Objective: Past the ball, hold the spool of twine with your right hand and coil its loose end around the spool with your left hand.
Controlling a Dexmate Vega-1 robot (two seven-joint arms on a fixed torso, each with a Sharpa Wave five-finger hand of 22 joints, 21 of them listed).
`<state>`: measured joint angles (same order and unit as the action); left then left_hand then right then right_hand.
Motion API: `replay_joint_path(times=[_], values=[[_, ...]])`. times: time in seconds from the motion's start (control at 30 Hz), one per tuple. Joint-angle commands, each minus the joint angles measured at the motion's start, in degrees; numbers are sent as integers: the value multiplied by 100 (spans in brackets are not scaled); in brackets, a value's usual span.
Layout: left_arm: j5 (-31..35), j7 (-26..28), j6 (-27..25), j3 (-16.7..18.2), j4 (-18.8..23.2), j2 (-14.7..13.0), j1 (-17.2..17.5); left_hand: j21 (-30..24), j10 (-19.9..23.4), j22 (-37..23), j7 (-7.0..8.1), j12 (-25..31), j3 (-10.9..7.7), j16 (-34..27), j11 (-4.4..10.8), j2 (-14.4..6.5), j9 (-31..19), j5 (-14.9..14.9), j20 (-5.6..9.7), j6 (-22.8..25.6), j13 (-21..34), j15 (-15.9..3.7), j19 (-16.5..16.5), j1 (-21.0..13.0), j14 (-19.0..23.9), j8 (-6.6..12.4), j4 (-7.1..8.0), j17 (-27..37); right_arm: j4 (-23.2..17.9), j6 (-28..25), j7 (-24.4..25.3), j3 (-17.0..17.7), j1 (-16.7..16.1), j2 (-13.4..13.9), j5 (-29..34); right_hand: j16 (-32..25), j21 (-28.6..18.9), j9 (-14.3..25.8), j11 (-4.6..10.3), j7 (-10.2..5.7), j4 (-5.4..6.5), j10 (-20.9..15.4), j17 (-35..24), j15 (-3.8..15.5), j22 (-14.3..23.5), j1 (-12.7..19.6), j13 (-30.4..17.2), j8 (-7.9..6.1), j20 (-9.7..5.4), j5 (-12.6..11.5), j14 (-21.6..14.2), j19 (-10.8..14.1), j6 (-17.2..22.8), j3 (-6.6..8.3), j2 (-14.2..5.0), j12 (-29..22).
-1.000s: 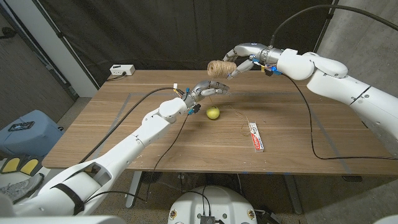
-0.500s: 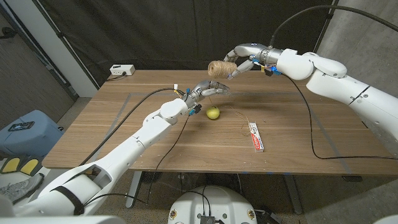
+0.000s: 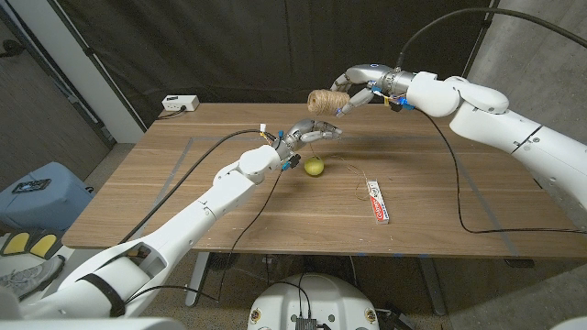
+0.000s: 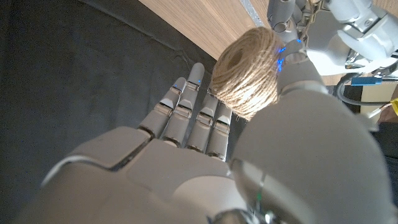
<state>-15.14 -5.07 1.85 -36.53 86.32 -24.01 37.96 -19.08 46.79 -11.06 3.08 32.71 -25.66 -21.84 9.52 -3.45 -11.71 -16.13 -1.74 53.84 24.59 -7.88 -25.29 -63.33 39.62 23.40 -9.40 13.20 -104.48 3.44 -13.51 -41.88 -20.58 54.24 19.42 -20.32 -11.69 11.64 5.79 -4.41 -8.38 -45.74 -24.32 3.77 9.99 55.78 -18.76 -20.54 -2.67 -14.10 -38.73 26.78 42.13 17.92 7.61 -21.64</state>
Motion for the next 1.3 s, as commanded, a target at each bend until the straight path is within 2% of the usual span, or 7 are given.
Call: replay_joint_path(times=[0.03, 0.5, 1.3], values=[[25, -43, -73, -89, 36, 34, -44, -30, 64, -12, -11, 14, 19, -30, 9, -23, -2, 10, -3, 39, 32, 4, -35, -42, 46, 3, 4, 9, 0, -76, -116, -74, 105, -75, 48, 35, 4, 37, 524, -637, -3, -598, -15, 925, 13, 409, -26, -65, -77, 18, -41, 0, 1040, -28, -585, -21], [16, -61, -196, -128, 236, -19, 3, -39, 124, -12, -4, 23, 29, -24, -38, -34, -5, 9, -8, 83, 76, 5, -39, -51, 86, 9, 6, -4, 54, -170, -53, -113, 148, -128, 146, 26, 3, 40, 521, -637, 1, -614, -41, 936, 12, 420, -25, -66, -86, 29, -76, 9, 1060, -57, -608, -17], [8, -234, -381, -227, 411, -98, -60, -67, 219, -12, 2, 24, 23, -9, -7, -87, -3, -15, 0, 191, 157, -17, -76, -64, 163, 26, 11, -20, 303, -393, -15, -223, 251, -283, 220, 31, -7, 48, 533, -657, 4, -680, -63, 939, 10, 439, -26, -90, -93, 39, -154, 58, 1137, -93, -653, -25]])
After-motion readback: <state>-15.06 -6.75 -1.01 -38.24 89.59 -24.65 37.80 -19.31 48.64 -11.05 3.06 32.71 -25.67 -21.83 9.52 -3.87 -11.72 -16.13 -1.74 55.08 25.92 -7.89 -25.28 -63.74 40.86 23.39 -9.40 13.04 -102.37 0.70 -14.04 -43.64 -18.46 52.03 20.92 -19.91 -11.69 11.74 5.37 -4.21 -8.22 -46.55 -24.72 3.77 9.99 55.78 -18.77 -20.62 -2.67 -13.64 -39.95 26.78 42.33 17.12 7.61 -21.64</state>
